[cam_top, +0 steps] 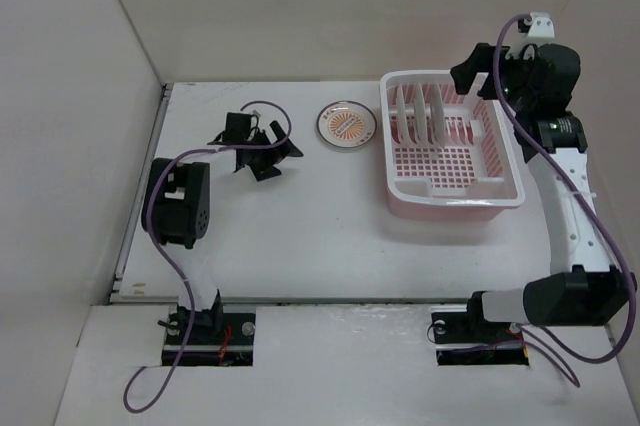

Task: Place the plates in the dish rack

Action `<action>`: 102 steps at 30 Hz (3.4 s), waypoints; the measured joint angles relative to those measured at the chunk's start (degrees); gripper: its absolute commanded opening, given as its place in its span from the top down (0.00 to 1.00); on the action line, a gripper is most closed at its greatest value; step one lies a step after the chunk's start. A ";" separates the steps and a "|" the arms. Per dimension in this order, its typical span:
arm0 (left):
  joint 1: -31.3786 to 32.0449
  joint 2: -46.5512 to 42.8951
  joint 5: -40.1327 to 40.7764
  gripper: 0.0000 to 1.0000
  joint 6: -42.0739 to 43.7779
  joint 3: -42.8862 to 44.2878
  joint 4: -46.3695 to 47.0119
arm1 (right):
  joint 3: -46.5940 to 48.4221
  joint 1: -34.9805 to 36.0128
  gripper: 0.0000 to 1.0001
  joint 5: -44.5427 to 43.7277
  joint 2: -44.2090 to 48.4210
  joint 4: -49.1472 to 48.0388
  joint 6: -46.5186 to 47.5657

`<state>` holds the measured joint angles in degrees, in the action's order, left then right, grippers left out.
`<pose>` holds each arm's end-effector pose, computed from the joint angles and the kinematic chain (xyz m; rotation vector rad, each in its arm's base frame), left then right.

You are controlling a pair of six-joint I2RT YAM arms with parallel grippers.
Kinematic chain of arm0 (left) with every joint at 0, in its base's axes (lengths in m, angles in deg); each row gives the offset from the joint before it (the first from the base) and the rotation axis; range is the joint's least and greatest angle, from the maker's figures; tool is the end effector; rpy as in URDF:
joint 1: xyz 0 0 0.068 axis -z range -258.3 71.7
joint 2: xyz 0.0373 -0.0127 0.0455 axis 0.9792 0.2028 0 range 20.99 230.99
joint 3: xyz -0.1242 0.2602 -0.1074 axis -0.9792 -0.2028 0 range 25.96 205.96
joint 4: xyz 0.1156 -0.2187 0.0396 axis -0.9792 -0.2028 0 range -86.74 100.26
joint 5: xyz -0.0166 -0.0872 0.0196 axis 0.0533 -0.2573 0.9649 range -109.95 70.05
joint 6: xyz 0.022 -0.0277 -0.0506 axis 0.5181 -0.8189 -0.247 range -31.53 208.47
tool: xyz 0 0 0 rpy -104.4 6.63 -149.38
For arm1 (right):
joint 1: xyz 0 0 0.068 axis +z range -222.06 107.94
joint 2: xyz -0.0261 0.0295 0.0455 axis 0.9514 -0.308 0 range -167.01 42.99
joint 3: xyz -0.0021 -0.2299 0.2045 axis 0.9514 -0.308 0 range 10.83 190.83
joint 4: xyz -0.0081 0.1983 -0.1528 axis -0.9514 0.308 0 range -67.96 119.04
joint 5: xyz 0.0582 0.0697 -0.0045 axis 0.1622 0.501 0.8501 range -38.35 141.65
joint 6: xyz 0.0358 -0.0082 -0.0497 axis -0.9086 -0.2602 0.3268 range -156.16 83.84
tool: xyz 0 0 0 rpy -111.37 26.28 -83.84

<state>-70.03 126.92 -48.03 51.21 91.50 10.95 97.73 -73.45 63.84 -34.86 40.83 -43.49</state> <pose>0.4000 -0.0803 0.2228 -0.3192 2.3310 -0.9632 0.2958 0.0026 0.4825 -0.0238 1.7437 0.2611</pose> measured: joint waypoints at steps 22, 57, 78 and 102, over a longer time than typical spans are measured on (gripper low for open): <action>6.78 26.47 -0.63 0.07 -12.59 27.04 16.06 | -3.34 14.23 0.00 4.07 13.44 0.15 -1.92; 7.41 37.86 1.55 1.00 -14.08 43.69 6.99 | 0.46 21.68 0.00 3.41 8.63 2.75 5.11; 4.31 -3.67 25.88 1.00 -5.20 31.95 -39.91 | 0.26 51.82 0.00 -18.82 -14.88 4.00 28.37; 0.83 -19.50 7.52 1.00 -7.08 29.46 -48.37 | 1.46 53.55 0.63 -25.20 -20.94 -2.95 35.15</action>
<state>-69.20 107.42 -40.51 44.13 120.96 -37.42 99.19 -19.90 38.63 -55.80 37.88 -8.34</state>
